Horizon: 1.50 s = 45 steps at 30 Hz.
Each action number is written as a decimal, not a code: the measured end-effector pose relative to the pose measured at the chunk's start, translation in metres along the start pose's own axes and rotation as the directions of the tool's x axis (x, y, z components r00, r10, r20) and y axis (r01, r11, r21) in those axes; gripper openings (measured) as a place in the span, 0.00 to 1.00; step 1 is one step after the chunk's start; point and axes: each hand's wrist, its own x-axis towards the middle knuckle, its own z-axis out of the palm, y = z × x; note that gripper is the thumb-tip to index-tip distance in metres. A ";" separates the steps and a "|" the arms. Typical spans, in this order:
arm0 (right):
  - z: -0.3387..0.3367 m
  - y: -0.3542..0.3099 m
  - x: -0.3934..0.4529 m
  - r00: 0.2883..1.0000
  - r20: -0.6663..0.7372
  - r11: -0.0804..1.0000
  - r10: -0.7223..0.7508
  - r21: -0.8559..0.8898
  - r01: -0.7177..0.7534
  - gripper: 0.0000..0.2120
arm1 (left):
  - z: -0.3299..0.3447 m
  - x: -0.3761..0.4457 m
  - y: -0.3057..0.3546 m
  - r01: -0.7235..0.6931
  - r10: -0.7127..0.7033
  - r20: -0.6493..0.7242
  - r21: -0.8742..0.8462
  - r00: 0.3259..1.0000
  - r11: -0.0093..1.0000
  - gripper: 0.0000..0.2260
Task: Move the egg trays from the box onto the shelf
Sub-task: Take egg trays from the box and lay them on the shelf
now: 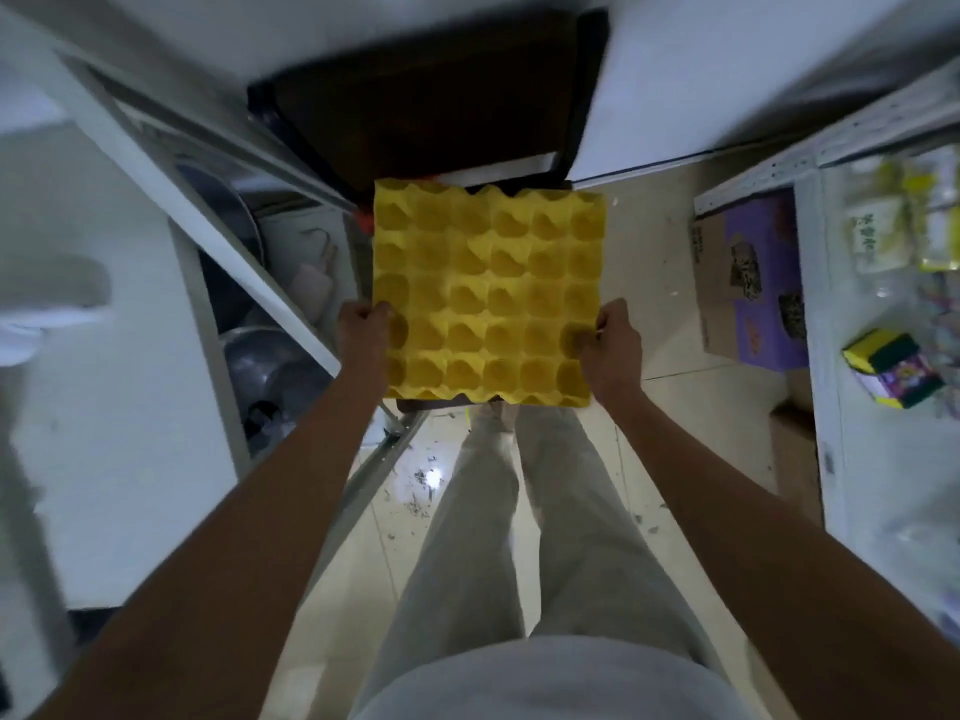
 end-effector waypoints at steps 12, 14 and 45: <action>-0.123 0.105 -0.276 0.697 -0.402 0.795 0.594 0.425 -0.432 0.13 | 0.070 -0.202 0.002 -0.572 0.283 0.653 0.282 0.703 0.770 0.09; -0.138 0.129 -0.332 0.615 -0.453 0.755 0.646 0.496 -0.428 0.14 | 0.090 -0.256 0.009 -0.665 0.288 0.731 0.292 0.619 0.688 0.07; -0.368 0.221 -0.375 0.180 -0.691 0.714 0.700 0.673 -0.196 0.08 | 0.251 -0.575 0.138 -0.939 0.562 0.818 -0.084 0.126 0.332 0.07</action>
